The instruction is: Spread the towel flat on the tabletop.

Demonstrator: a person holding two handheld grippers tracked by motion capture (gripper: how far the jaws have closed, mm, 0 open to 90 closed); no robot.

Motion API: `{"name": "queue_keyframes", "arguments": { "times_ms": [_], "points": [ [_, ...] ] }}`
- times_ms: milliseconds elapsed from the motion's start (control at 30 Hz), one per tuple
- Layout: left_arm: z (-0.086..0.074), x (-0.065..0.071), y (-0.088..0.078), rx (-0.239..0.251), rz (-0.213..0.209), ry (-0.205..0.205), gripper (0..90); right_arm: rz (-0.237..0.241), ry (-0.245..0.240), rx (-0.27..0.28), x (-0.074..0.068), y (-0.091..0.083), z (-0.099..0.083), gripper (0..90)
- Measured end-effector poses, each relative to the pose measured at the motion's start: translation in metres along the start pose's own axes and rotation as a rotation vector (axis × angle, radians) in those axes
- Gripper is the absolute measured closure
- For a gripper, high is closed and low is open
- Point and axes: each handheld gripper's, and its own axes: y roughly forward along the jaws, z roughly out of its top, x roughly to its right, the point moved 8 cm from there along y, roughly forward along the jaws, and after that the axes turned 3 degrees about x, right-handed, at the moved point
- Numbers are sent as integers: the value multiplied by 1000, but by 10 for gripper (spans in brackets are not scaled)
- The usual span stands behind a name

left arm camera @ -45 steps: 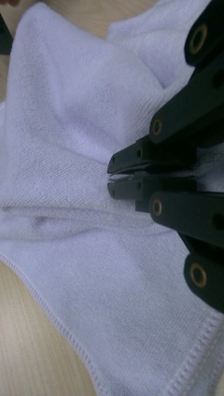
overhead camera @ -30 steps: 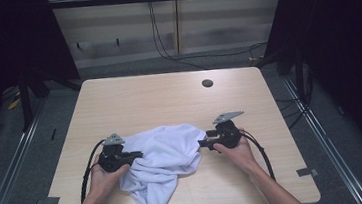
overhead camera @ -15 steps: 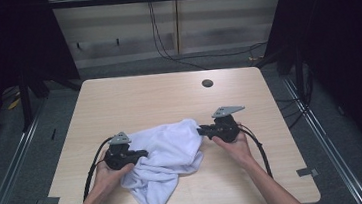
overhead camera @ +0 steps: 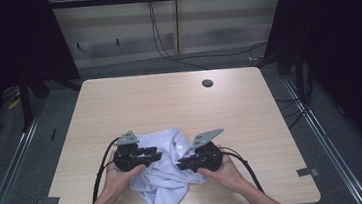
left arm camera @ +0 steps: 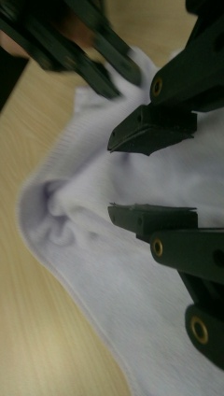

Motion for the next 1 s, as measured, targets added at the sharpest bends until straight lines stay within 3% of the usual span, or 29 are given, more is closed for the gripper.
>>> {"name": "queue_keyframes", "arguments": {
  "times_ms": [133, 200, 267, 300, 333, 367, 433, 567, 667, 767, 867, 933, 1000],
  "points": [
    [8, 16, 12, 21, -66, -41, 508, 4, -20, -20, -3, 9, -2, 803],
    [10, 16, 17, 21, -50, -47, 461, 12, -21, -22, -4, 9, -3, 768],
    [12, 15, 24, 40, -59, -88, 439, 14, -22, -24, -6, 8, -3, 690],
    [12, 14, 27, 35, -45, -93, 463, 21, -23, -24, -8, 7, -3, 660],
    [11, 12, 31, 35, -22, -95, 547, 19, -25, -26, -9, 6, -3, 646],
    [10, 12, 33, 35, -32, -84, 694, 16, -19, -22, -11, 2, -2, 618],
    [10, 11, 32, 37, -17, -70, 812, 19, 2, -3, -12, -9, -1, 600],
    [14, 13, 24, 58, -81, -76, 849, -39, 38, 68, 5, -37, 0, 603],
    [11, 17, 24, 37, -89, -45, 857, -108, 48, 92, 24, -43, 4, 581],
    [10, 16, 24, 32, -89, -47, 857, -114, 52, 112, 33, -36, 13, 529],
    [8, 13, 24, 29, -89, -69, 856, -138, 25, 66, 36, -17, 15, 468],
    [7, 10, 22, 22, -78, -71, 855, -129, 5, 41, 35, -2, 13, 472],
    [7, 8, 19, 25, -77, -68, 856, -145, -17, 15, 35, 7, 11, 568]
  ]
}}
